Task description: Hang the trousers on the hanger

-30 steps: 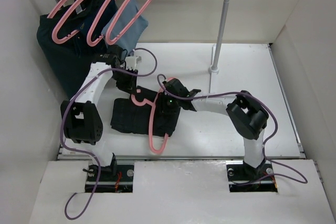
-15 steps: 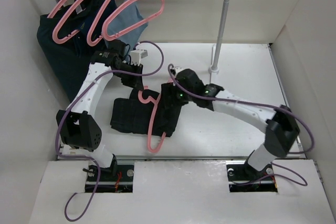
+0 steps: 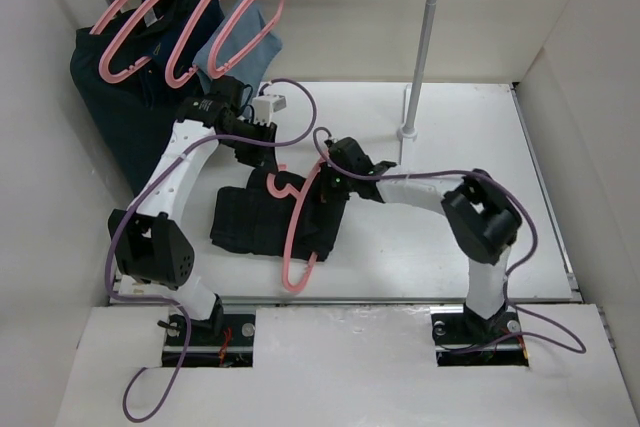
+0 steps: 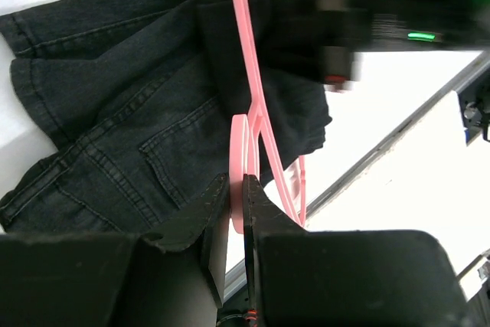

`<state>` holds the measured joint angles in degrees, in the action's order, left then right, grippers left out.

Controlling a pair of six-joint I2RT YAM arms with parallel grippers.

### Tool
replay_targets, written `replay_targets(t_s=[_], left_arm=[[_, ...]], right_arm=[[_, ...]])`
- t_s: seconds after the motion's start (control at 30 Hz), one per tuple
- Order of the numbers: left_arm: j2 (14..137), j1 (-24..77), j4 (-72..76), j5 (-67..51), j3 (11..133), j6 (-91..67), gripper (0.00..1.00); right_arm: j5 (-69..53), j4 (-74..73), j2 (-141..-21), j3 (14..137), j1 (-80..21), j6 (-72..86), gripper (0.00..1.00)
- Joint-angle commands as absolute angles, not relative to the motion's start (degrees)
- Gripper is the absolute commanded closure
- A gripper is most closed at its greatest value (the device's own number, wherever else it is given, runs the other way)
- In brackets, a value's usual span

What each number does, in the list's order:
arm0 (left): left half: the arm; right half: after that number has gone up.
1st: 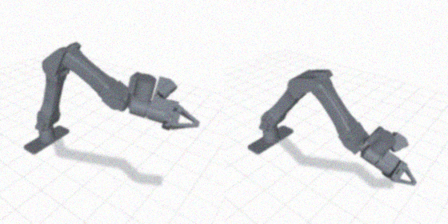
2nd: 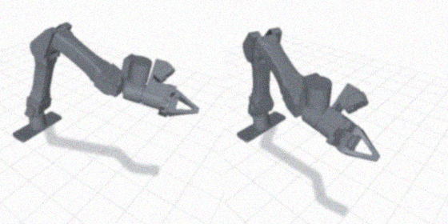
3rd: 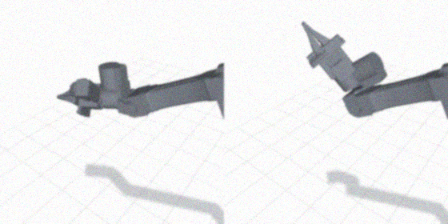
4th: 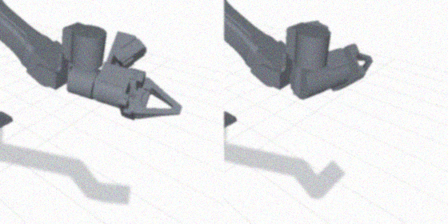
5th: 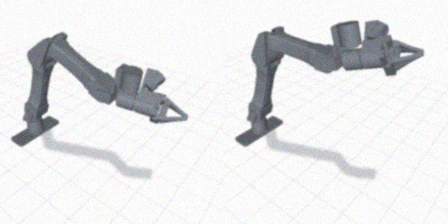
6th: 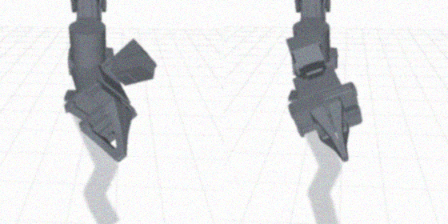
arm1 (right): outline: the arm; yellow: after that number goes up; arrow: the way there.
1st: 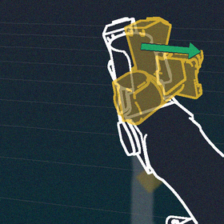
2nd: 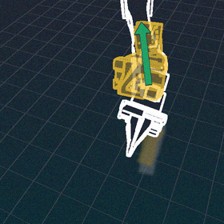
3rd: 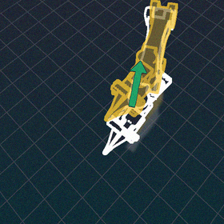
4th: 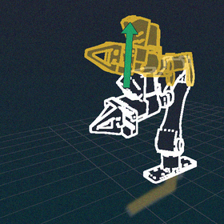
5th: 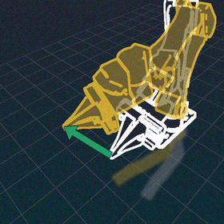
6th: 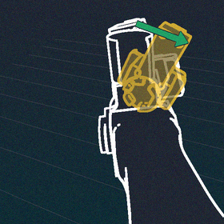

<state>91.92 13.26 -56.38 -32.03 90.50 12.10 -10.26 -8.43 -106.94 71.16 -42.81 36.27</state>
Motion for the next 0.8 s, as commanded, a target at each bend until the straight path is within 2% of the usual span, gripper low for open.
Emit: replay_targets(t_s=[0.0, 0.1, 0.2, 0.37, 0.47, 0.5, 0.57, 0.63, 0.77], left_arm=[[88.77, 13.89, -56.78, -35.32, 91.76, 12.48, 1.0], [88.24, 15.11, -56.78, -37.7, 92.45, 13.01, 1.0], [87.71, 16.52, -56.78, -39.28, 92.46, 14.14, 1.0], [87.71, 17.84, -56.78, -40.08, 91.41, 14.15, 1.0], [87.71, 17.84, -56.25, -38.24, 91.41, 13.37, 1.0], [87.71, 17.84, -56.25, -37.62, 91.41, 13.36, 1.0], [87.71, 17.84, -55.55, -36.56, 91.41, 12.31, 1.0], [88.24, 17.84, -55.55, -36.04, 91.41, 12.3, 1.0], [88.24, 17.84, -55.02, -36.04, 91.93, 11.78, 1.0]], right_arm=[[-15.1, 0.25, -112.13, 75.59, -43.15, 40.07, 1.0], [-20.1, 5.79, -117.76, 76.98, -43.15, 42.36, 1.0], [-20.13, 5.8, -118.65, 78.31, -45.61, 41.75, 1.0], [-17.93, 5.8, -109.53, 69.64, -44.75, 41.13, 1.0], [-16.09, 5.19, -101.18, 64.97, -44.12, 40.61, 0.69], [-15.39, 4.32, -97.68, 62.78, -44.12, 40.0, 0.5], [-14.85, 2.73, -94.85, 61.61, -44.82, 38.41, 0.36], [-14.15, -0.68, -93.17, 61.61, -46.4, 35.96, 0.28], [-13.45, -5.89, -93.86, 64.16, -48.69, 33.31, 0.26]])
